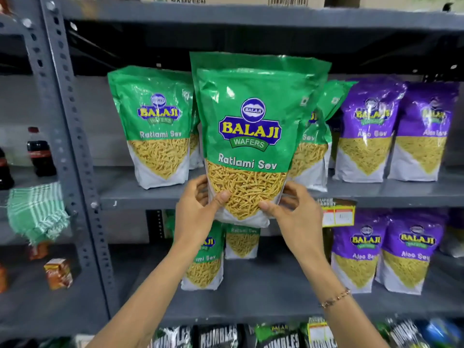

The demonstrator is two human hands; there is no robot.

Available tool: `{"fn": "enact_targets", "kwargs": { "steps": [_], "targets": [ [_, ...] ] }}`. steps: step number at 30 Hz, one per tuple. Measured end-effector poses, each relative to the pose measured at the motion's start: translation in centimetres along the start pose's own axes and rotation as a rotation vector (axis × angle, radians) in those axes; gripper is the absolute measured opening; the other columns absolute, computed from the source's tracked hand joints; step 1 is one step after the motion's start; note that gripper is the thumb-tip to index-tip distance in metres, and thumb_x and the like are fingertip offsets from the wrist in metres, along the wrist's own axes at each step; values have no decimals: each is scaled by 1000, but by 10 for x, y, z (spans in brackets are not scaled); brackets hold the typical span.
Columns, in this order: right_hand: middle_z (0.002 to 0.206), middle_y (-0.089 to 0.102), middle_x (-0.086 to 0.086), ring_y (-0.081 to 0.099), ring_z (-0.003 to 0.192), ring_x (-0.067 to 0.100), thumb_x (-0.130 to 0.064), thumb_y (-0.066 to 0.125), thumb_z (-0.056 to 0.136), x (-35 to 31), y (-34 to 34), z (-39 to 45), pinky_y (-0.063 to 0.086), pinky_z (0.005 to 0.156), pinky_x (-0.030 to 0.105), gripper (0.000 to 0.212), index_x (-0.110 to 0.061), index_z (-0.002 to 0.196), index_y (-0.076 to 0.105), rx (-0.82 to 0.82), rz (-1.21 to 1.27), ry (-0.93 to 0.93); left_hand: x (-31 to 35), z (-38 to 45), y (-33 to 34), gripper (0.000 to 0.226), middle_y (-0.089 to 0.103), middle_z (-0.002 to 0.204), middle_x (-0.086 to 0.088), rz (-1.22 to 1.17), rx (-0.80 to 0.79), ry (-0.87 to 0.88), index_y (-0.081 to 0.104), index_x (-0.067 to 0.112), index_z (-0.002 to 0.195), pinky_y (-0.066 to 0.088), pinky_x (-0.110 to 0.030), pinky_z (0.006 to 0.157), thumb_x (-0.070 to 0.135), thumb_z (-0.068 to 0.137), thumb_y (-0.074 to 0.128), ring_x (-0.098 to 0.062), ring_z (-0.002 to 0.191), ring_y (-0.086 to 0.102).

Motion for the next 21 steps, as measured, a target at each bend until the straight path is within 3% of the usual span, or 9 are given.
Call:
{"fn": "enact_targets", "kwargs": {
  "steps": [4, 8, 12, 16, 17, 21],
  "targets": [
    [93, 71, -6, 68, 84, -2, -7, 81, 63, 17, -5, -40, 53, 70, 9, 47, -23, 102, 60, 8, 16, 66, -21, -35, -10, 65, 65, 113, 9, -3, -65, -46, 52, 25, 123, 52, -25, 89, 39, 66, 78, -7, 104, 63],
    [94, 67, -14, 64, 84, -10, -2, 80, 64, 50, -10, -75, 50, 67, 5, 50, -37, 91, 56, -35, 17, 156, -55, -68, -8, 51, 62, 105, 9, 103, -134, -119, 51, 40, 107, 50, -28, 91, 25, 68, 81, -2, 98, 61],
    [93, 66, -13, 64, 84, -7, -3, 81, 62, 104, -14, -96, 50, 67, 5, 53, -38, 91, 55, -76, -35, 297, -100, -90, 1, 63, 64, 110, 1, 194, -204, -244, 54, 20, 118, 50, -33, 93, 26, 63, 84, -16, 101, 63],
    [92, 65, -10, 61, 89, -3, -4, 82, 61, 160, -18, -106, 49, 70, 4, 51, -26, 98, 55, -117, -83, 417, -140, -99, 22, 62, 62, 101, 3, 319, -286, -351, 52, 10, 114, 46, -12, 79, 28, 64, 82, -13, 93, 59],
    [91, 65, -8, 62, 88, 1, -4, 82, 61, 173, -19, -106, 51, 71, 5, 50, -25, 96, 55, -130, -94, 446, -152, -99, 28, 60, 64, 102, 0, 345, -311, -378, 51, 11, 111, 48, -14, 78, 29, 63, 83, -15, 92, 61],
    [94, 66, 4, 63, 91, 18, -6, 83, 60, 221, -25, -101, 53, 81, 23, 45, -20, 90, 53, -166, -151, 530, -198, -89, 53, 69, 67, 100, -10, 450, -371, -467, 50, 14, 103, 54, -48, 83, 45, 52, 85, -27, 90, 65]
  ]
}}
Point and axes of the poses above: each hand's wrist, its own z-axis towards the middle knuckle, its own y-axis out of the palm, x = y × z, the point moved 2 cm from there along z, towards the middle knuckle
